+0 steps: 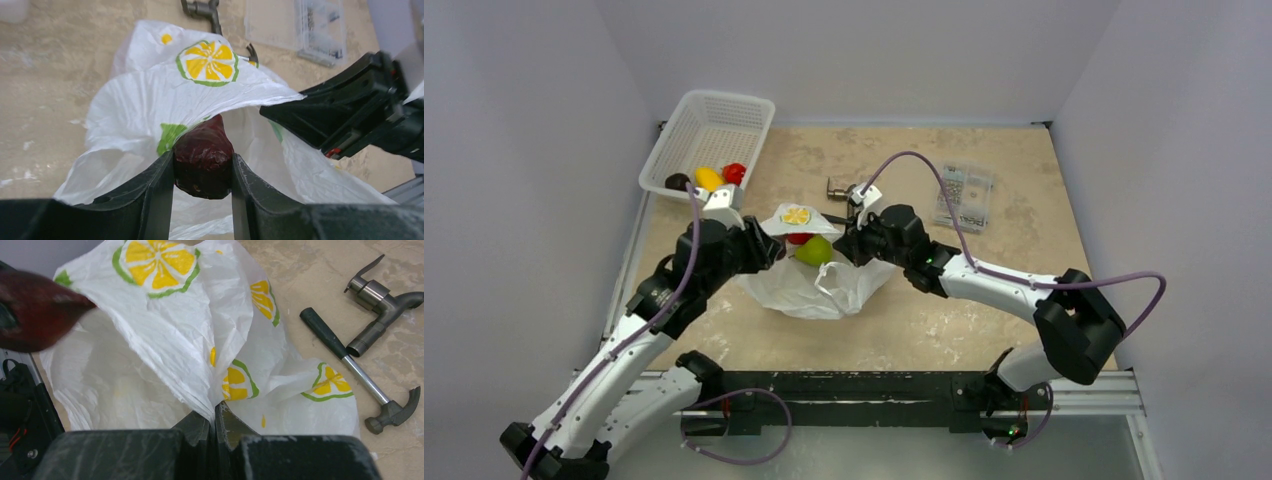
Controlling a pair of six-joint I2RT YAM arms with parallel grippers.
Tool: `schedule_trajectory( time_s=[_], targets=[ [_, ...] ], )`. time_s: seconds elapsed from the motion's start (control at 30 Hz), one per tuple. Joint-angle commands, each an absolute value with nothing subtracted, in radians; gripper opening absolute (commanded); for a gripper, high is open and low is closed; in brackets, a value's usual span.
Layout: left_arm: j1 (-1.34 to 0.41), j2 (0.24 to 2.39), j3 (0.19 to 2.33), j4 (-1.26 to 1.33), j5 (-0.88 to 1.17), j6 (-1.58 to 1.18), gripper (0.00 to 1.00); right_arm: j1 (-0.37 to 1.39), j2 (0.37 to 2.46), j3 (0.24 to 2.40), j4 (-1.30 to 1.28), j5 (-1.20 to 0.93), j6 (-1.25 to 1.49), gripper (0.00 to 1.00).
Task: Take the fake fruits out of the plastic bag
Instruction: Take out the fake fruit from the plastic bag, then place the fake fruit in the bin.
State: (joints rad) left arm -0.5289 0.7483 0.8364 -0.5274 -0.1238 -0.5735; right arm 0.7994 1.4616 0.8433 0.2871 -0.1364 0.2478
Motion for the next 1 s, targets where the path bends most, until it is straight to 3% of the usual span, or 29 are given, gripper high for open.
schedule_trajectory(
  time_s=[0.0, 0.5, 0.6, 0.7, 0.83, 0.9, 0.97],
  targets=[
    [-0.436, 0.797, 0.982, -0.534, -0.154, -0.473, 0.12, 0.798, 1.448, 0.816, 0.429, -0.107, 0.269, 0.0],
    [-0.033, 1.45, 1.287, -0.356, -0.192, -0.556, 0.15, 0.798, 1.435, 0.746, 0.54, -0.083, 0.264, 0.0],
    [-0.001, 1.561, 1.331, -0.349, -0.221, -0.552, 0.19, 0.798, 1.44, 0.744, 0.543, -0.086, 0.261, 0.0],
    [0.03, 1.639, 1.363, -0.324, -0.201, -0.523, 0.42, 0.798, 1.442, 0.744, 0.546, -0.092, 0.26, 0.0],
    [0.032, 1.69, 1.431, -0.396, -0.215, -0.499, 0.9, 0.798, 1.446, 0.745, 0.55, -0.099, 0.255, 0.0],
    [0.034, 1.676, 1.436, -0.429, -0.218, -0.498, 1.0, 0.799, 1.449, 0.748, 0.55, -0.103, 0.255, 0.0],
    [0.034, 1.64, 1.429, -0.467, -0.206, -0.499, 1.0, 0.798, 1.455, 0.752, 0.547, -0.111, 0.255, 0.0]
  ],
)
